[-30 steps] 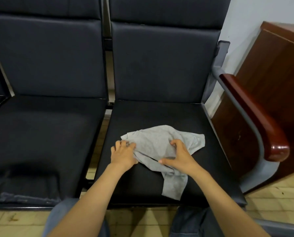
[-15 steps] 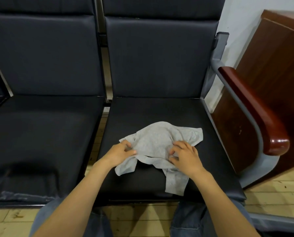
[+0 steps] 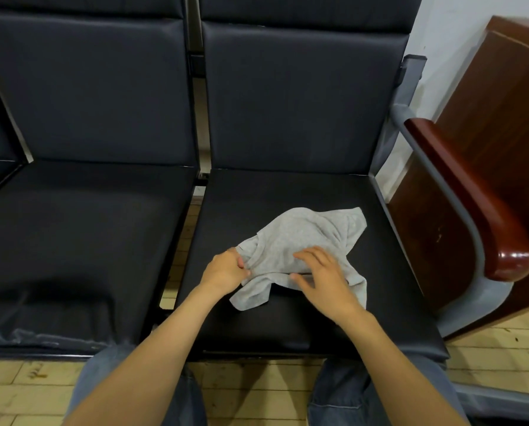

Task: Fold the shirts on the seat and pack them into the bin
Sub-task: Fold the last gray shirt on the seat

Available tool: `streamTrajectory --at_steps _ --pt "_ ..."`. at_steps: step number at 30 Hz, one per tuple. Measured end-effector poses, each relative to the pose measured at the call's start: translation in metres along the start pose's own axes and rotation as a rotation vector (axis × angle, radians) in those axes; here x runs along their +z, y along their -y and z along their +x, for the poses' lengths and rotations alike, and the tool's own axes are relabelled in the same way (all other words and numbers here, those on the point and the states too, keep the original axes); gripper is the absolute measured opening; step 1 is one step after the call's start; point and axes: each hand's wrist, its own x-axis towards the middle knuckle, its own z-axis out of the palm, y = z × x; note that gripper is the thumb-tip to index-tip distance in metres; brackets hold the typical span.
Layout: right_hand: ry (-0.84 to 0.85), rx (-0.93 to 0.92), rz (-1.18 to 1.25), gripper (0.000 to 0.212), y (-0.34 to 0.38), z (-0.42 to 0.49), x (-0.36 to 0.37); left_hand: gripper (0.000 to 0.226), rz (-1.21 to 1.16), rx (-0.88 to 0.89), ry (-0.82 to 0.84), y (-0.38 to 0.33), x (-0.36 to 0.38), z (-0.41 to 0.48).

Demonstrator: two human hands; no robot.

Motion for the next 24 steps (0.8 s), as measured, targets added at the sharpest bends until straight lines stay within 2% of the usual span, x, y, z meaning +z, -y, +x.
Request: streamTrajectory --at_steps 1,3,6,8,11,13,15,19,21,24 --pt "-0.005 -0.010 0.015 0.044 0.005 0.001 0.004 0.017 -0.070 0.021 -0.047 -0.003 -0.002 0.000" --pt "-0.044 -0.034 0.062 0.051 0.016 0.004 0.010 0.013 -0.357 0.079 -0.111 -0.014 -0.009 -0.003" --pt "-0.123 -0.022 0.163 0.058 0.037 0.018 0.012 0.011 -0.881 0.208 -0.034 -0.039 -0.028 -0.017" --pt "-0.187 0.049 0.174 0.050 0.046 0.029 0.011 0.016 -1.098 0.255 0.018 -0.046 -0.036 -0.023" --pt "-0.221 0.096 -0.104 0.030 0.041 0.036 0.005 0.021 -1.286 0.233 0.015 -0.046 -0.041 -0.022" --pt "-0.178 0.153 -0.239 0.024 0.026 0.032 -0.005 0.028 -1.336 0.202 -0.034 -0.044 -0.043 -0.017" --pt "-0.067 0.261 -0.315 0.027 0.007 0.025 -0.015 0.037 -1.322 0.198 -0.072 -0.041 -0.046 -0.012" --pt "0.088 0.487 -0.263 0.044 -0.014 0.001 -0.031 0.050 -1.261 0.244 -0.113 -0.040 -0.045 -0.009" --pt "0.151 0.574 -0.320 0.045 -0.024 -0.009 -0.036 0.044 -1.206 0.242 -0.195 -0.040 -0.040 -0.007" --pt "0.200 0.658 -0.147 0.024 -0.034 -0.013 -0.053 0.024 -1.014 0.188 -0.356 -0.037 -0.031 -0.004"
